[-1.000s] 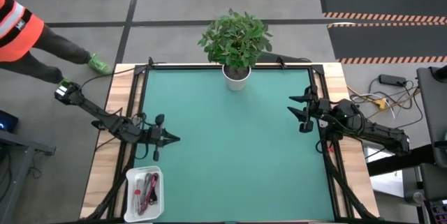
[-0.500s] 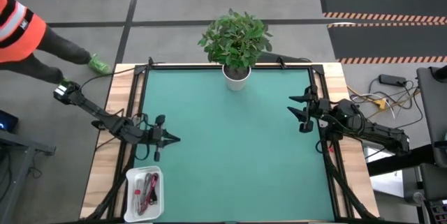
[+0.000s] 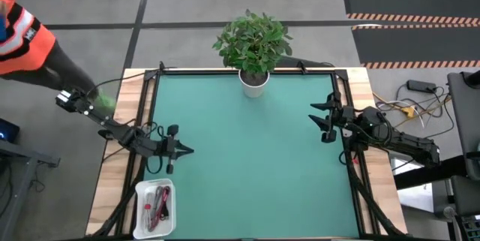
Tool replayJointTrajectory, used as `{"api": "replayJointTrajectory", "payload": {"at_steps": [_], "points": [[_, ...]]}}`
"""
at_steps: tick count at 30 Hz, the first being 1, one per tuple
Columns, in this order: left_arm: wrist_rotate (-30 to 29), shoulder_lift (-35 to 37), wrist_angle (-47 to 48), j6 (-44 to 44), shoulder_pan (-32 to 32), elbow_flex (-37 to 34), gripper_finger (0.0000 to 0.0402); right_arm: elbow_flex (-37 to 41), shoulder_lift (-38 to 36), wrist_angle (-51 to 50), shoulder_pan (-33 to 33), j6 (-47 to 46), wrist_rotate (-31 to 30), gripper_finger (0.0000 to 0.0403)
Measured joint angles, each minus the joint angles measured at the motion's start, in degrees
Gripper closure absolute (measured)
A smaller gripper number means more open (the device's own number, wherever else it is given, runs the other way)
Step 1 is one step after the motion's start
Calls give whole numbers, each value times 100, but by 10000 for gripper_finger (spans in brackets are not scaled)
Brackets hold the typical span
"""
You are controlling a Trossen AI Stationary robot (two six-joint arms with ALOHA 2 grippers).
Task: Pick and place USB-C Cables
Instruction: Return to Home Position
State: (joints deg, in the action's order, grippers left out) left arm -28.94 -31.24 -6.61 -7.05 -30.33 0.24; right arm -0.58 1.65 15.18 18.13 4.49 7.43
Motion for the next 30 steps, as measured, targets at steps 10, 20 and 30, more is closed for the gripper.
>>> {"api": "replayJointTrajectory", "payload": {"at_steps": [10, 20, 30], "points": [[1, -201, 0, 0, 0, -1, 401, 0, 0, 0, 1, 0, -1, 216], [3, -435, 17, 0, 0, -1, 401, 0, 0, 1, 0, 0, -1, 216], [3, -256, 0, 0, 0, -1, 401, 0, 0, -1, 1, 1, -3, 216]]}}
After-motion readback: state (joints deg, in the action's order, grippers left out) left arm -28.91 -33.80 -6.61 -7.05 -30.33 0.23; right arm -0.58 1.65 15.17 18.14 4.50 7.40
